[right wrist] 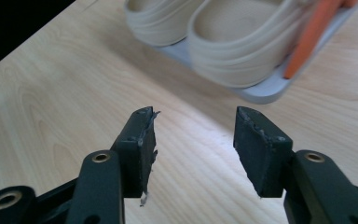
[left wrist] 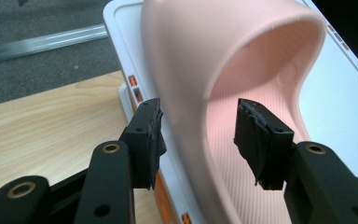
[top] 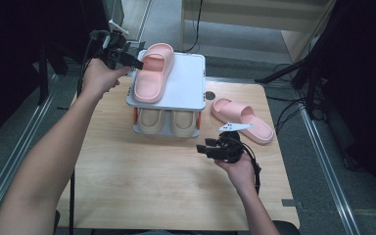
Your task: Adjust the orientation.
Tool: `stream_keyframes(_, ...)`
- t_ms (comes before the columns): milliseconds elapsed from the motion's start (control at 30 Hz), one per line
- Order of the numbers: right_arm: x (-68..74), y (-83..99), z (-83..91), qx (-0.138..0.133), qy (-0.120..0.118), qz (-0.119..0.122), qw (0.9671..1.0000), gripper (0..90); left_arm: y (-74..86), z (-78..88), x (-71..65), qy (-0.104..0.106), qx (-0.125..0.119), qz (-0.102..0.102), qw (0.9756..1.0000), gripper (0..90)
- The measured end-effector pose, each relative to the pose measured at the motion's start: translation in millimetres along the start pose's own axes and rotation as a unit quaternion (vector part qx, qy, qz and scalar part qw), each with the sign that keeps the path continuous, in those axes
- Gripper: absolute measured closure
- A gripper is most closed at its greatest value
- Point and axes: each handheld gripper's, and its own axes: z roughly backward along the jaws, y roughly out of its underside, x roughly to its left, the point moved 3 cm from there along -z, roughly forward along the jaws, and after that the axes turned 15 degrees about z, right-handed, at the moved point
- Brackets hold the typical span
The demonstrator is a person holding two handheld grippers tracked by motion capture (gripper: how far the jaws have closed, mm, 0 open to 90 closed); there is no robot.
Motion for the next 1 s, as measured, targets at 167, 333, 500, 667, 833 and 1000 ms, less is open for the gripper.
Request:
stream_keyframes(167, -15.7, -0.4, 10.0, -0.005, 0.022, 0.0, 0.9997, 52.4, 8.0, 6.9, 7.1, 0.014, 0.0, 0.002, 0.9999, 48.8)
stream_keyframes(333, -30.1, -1.4, 17.9, -0.001, 0.039, 0.017, 0.9991, 54.5, 24.3, 16.7, 21.2, 0.012, 0.005, -0.012, 0.9998, 48.7)
stream_keyframes(500, -48.2, 2.5, 23.5, 0.005, 0.044, -0.005, 0.999, 62.1, 38.1, 24.1, 31.1, 0.023, 0.0, -0.005, 0.9997, 47.9)
stream_keyframes(667, -63.8, 4.1, 28.8, 0.009, 0.058, -0.007, 0.9982, 70.8, 53.3, 31.7, 39.2, 0.036, -0.002, 0.009, 0.9993, 47.1)
stream_keyframes(833, -81.6, 8.6, 32.5, 0.003, 0.082, -0.01, 0.9966, 78.7, 67.0, 37.1, 46.3, 0.036, -0.003, 0.008, 0.9993, 46.8)
stream_keyframes(1000, -107.9, 15.2, 36.5, 0.0, 0.095, -0.044, 0.9946, 86.2, 85.9, 40.7, 52.8, 0.042, -0.004, 0.008, 0.9991, 45.6)
